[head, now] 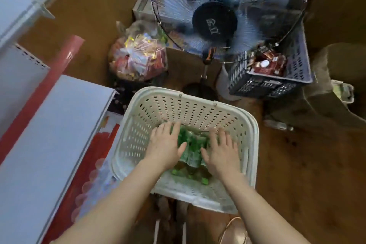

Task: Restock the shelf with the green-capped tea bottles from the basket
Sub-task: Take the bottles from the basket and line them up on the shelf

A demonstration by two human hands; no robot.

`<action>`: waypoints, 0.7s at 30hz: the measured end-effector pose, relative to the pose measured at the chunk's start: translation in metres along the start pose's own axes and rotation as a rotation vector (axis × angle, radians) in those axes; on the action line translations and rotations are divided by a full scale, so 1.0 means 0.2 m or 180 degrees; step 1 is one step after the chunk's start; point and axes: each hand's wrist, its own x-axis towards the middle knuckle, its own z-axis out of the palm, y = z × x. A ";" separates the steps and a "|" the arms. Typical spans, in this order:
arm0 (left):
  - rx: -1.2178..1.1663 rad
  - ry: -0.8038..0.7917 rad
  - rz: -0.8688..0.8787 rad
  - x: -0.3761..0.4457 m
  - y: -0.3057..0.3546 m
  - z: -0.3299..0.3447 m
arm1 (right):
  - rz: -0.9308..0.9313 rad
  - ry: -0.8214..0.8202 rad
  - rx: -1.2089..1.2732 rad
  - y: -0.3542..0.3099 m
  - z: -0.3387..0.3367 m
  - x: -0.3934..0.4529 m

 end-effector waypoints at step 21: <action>-0.1456 -0.1726 -0.0587 0.54 0.00 0.83 | 0.1878 -0.0690 0.2513 0.07 0.57 0.19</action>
